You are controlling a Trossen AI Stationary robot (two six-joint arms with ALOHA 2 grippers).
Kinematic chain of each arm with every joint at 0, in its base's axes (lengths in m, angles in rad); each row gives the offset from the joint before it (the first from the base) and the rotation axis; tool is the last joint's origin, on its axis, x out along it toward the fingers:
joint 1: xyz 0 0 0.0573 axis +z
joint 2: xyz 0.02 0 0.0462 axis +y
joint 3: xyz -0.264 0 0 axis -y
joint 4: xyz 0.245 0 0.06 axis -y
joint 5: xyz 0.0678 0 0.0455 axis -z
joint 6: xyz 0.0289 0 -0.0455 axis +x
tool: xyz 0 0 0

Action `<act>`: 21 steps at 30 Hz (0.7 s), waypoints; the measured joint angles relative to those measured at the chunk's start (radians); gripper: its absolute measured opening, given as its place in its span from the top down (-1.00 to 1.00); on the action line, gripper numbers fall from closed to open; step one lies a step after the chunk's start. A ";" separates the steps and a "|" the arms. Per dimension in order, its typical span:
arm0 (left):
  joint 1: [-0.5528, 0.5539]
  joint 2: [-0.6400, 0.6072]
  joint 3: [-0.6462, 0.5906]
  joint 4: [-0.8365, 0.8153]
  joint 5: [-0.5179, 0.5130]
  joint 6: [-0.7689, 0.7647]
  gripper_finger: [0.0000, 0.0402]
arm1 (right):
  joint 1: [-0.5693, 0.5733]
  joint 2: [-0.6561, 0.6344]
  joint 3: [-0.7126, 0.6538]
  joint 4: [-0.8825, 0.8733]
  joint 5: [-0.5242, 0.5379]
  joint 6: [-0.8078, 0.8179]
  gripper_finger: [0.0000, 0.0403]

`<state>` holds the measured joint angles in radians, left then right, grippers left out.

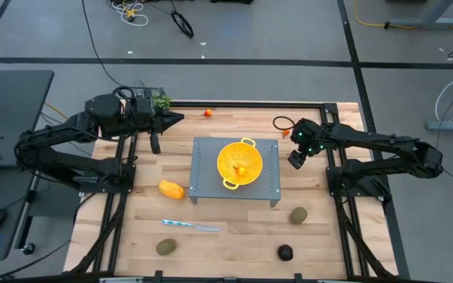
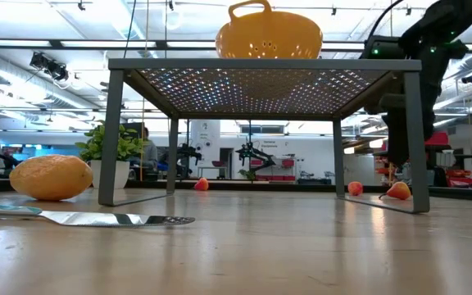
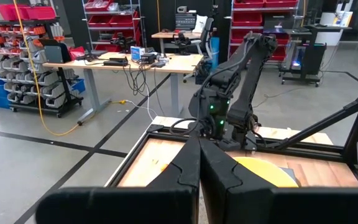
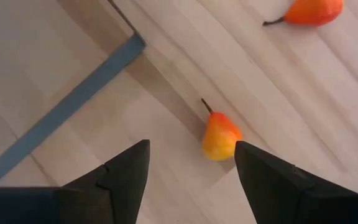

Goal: Pick & Place Fruit
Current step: Put the right bottom pear into the strainer bowl on the shelf

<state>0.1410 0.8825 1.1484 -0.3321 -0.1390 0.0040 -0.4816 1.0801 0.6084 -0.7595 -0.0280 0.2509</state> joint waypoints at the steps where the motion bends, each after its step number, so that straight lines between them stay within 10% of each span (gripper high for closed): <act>1: 0.000 0.000 0.000 0.000 0.000 0.000 0.98 | 0.000 0.000 -0.009 0.012 0.000 -0.003 -0.22; 21: 0.000 0.000 0.000 0.000 0.000 0.000 0.98 | 0.000 0.000 -0.139 0.173 0.105 -0.102 -0.22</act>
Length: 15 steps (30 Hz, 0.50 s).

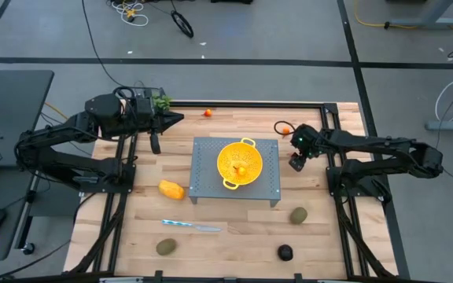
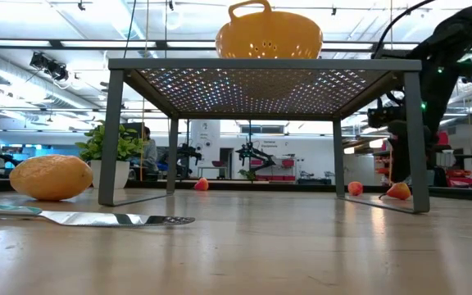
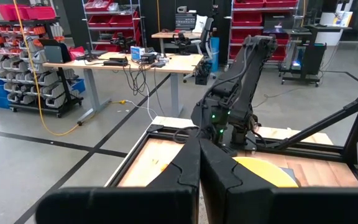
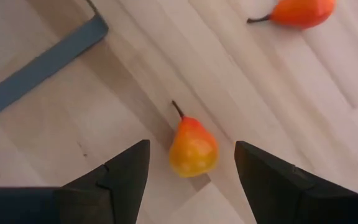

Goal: Pick & Place Fruit
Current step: Put the right bottom pear into the strainer bowl on the shelf

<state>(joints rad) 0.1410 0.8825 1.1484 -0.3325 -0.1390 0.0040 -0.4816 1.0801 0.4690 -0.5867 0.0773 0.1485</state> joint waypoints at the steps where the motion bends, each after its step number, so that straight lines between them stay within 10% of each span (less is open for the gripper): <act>1: 0.000 0.000 0.000 0.000 0.000 0.000 0.98 | 0.000 0.000 -0.004 0.001 0.000 -0.004 -0.22; 15: 0.000 0.000 0.000 0.000 0.000 0.009 0.98 | 0.000 0.000 -0.012 0.017 0.000 -0.024 -0.22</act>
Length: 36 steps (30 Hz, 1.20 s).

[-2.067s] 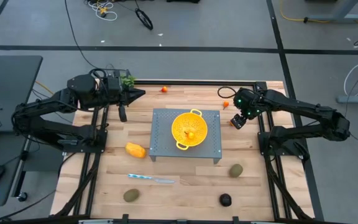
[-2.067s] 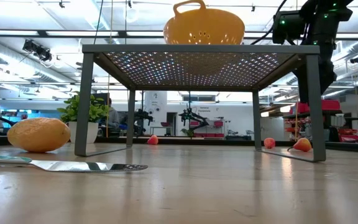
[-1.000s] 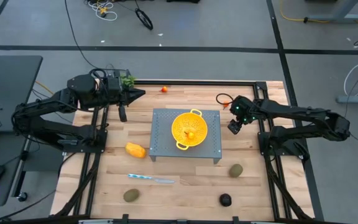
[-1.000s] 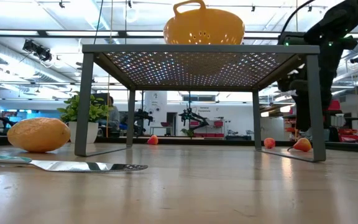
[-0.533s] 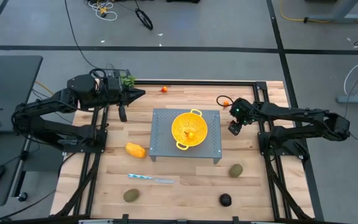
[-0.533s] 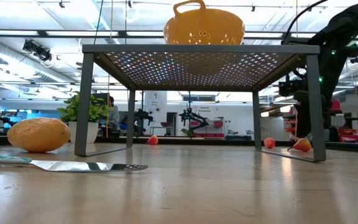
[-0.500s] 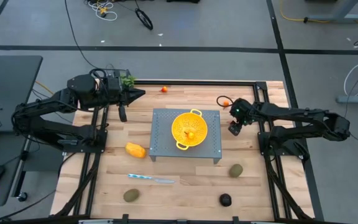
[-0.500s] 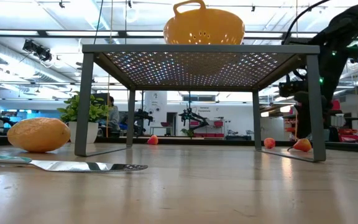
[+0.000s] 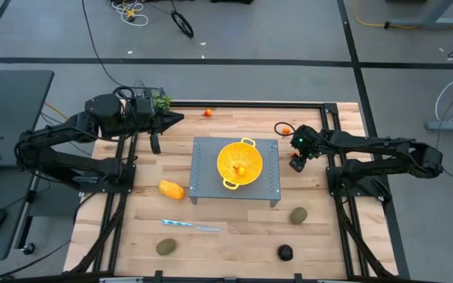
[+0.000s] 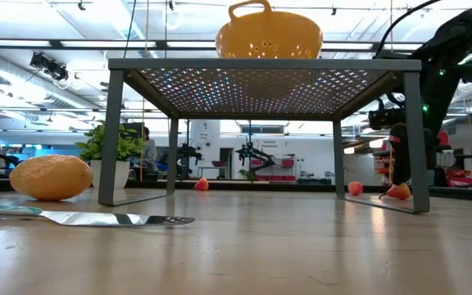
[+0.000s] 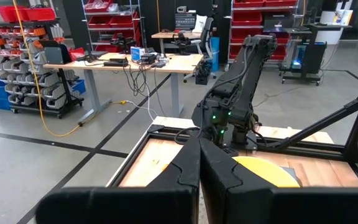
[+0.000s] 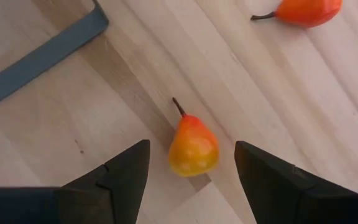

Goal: Pick & Place Fruit
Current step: Put the right bottom pear into the strainer bowl on the shelf

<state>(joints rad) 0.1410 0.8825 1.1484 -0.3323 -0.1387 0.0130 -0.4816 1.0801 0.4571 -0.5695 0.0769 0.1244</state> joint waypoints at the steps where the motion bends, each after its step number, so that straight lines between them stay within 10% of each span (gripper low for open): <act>1: 0.000 0.000 0.000 0.000 0.000 0.001 0.98 | 0.000 0.000 -0.003 0.007 0.000 -0.002 -0.22; 36: 0.000 0.000 0.000 0.000 0.027 0.020 0.98 | 0.000 0.066 -0.006 0.026 -0.003 -0.002 -0.22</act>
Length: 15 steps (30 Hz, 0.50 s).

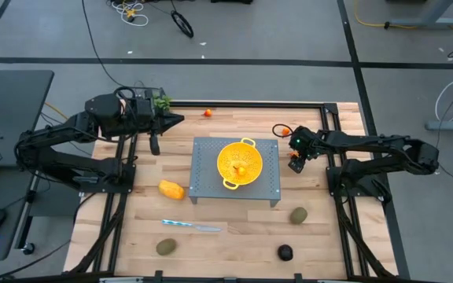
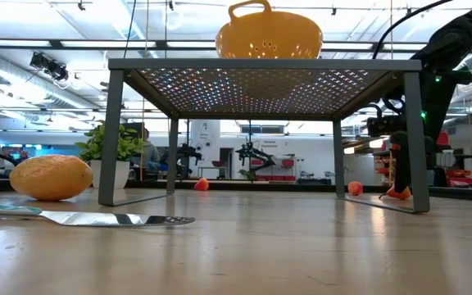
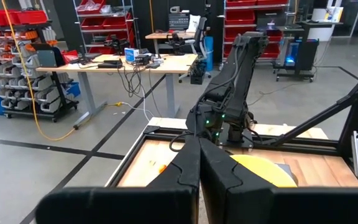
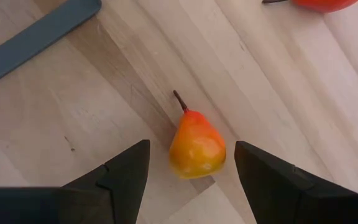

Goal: Pick & Place Fruit
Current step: Put the right bottom pear into the strainer bowl on the shelf

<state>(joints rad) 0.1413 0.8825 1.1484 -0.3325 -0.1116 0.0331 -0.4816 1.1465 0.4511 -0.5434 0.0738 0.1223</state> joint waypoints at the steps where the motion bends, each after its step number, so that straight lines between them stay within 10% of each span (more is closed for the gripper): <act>1: 0.000 0.000 0.000 0.000 0.000 -0.001 0.98 | 0.000 0.000 0.000 0.000 0.000 0.000 -0.22; 15: 0.000 0.000 0.000 0.000 0.000 0.000 0.98 | 0.000 0.000 0.000 0.000 0.000 0.002 0.07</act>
<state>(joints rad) 0.1413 0.8824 1.1484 -0.3321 -0.1116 0.0327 -0.4820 1.1465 0.4511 -0.5438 0.0742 0.1238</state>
